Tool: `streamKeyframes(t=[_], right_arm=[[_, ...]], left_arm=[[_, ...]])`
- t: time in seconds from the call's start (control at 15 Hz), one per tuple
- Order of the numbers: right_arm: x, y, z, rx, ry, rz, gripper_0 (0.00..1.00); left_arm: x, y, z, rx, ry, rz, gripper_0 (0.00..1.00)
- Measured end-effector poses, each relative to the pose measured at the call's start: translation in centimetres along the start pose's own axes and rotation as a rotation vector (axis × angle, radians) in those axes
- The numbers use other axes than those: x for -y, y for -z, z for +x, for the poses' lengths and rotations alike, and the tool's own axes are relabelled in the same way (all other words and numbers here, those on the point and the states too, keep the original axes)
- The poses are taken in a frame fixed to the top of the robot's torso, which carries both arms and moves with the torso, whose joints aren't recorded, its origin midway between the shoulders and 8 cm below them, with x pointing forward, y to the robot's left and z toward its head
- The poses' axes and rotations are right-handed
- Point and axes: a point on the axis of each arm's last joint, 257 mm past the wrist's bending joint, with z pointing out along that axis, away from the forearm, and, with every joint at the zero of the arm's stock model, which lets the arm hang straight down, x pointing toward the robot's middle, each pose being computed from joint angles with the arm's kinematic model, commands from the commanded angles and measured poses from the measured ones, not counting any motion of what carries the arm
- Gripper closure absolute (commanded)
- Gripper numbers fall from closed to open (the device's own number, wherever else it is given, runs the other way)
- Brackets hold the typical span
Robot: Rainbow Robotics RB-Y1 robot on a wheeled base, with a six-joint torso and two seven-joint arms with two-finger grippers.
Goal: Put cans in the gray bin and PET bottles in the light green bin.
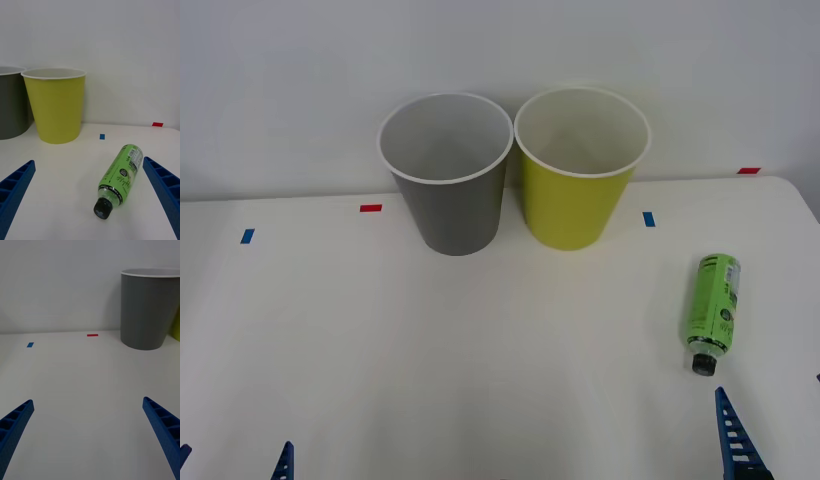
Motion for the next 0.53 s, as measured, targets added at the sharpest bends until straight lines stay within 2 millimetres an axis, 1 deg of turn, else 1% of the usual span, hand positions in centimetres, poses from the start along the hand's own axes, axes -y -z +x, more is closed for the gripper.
streamKeyframes(t=[0.53], right_arm=[[0.0,0.0,0.0,0.0,0.0,0.0,0.0]], left_arm=[[0.0,0.0,0.0,0.0,0.0,0.0,0.0]])
